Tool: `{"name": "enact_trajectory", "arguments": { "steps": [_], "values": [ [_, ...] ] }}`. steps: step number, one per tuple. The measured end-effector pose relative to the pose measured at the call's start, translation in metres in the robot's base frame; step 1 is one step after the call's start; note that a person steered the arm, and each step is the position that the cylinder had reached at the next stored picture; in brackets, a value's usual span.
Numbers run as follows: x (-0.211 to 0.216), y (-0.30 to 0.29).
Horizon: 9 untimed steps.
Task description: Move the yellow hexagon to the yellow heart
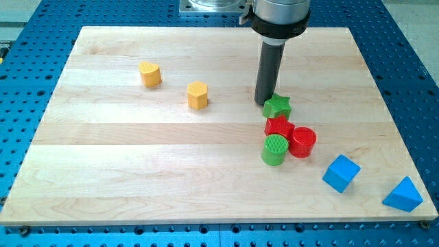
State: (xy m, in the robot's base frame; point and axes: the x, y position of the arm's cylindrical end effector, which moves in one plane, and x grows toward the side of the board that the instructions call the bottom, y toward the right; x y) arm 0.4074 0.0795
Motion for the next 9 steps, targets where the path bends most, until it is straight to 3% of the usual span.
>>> {"name": "enact_trajectory", "arguments": {
  "steps": [2,4,7,8,9],
  "values": [
    [-0.002,-0.021],
    [0.002,0.000],
    [0.033,0.000],
    [0.025,-0.040],
    [-0.018,-0.047]
  ]
}}
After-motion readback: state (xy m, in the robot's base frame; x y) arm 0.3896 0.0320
